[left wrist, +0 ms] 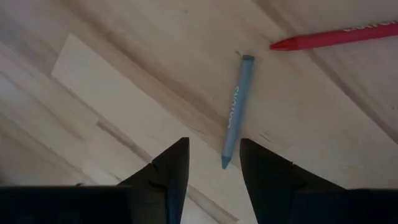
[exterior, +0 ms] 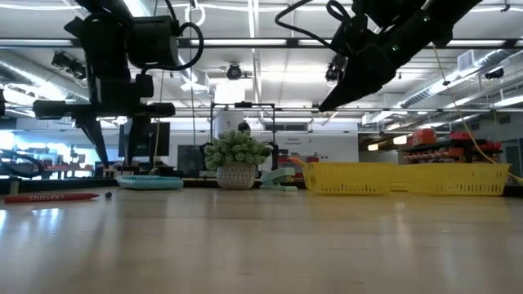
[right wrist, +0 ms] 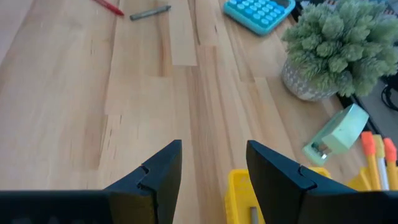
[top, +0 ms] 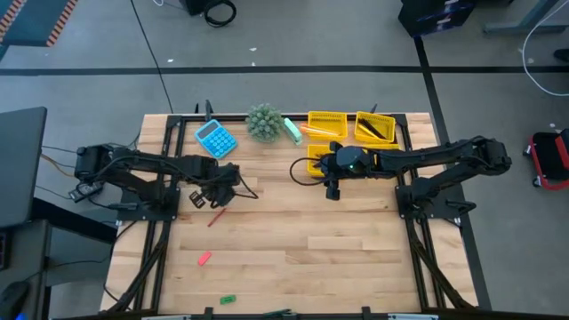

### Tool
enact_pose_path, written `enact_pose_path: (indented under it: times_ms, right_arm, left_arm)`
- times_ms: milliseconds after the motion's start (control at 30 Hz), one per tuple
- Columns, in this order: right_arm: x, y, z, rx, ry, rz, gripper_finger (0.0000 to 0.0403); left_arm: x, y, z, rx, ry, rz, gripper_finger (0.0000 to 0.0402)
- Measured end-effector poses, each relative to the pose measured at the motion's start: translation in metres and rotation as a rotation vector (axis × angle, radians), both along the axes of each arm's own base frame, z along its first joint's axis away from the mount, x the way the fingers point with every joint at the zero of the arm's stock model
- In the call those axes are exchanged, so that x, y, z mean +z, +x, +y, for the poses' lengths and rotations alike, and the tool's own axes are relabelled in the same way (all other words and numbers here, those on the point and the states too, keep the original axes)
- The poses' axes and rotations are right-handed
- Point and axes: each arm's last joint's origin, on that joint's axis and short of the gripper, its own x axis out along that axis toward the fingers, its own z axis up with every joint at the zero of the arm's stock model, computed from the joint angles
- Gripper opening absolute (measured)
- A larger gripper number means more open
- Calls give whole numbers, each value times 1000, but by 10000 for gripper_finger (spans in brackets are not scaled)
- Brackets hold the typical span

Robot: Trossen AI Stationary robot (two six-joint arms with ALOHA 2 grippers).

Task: Sort crayons/erasers/pens/pencils in bins
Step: Put the gray crayon into the bottom left yellow bin

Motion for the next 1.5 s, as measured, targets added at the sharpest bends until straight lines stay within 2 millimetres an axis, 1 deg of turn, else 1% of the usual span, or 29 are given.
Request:
enact_pose_path:
  times_ms: [200, 400, 633, 1033, 1267, 1500]
  right_arm:
    - [0, 0, 0, -10, 9, -2, 186]
    - [0, 0, 0, -13, 14, -3, 186]
    - [0, 0, 0, -14, 15, -3, 186]
    - [-1, 0, 0, -17, 21, -2, 186]
    - [-1, 0, 0, -18, 21, -1, 186]
    - [-1, -1, 0, -18, 22, 4, 186]
  left_arm:
    - [-2, 2, 1, -50, -52, -1, 158]
    - [-17, 8, 1, -52, -73, 60, 156]
    - [-30, 12, 1, -51, -95, 115, 138]
    - [-42, 17, 4, -60, -104, 138, 108]
    - [-44, 19, 6, -55, -110, 141, 90]
    - [-44, 19, 6, -54, -110, 134, 58]
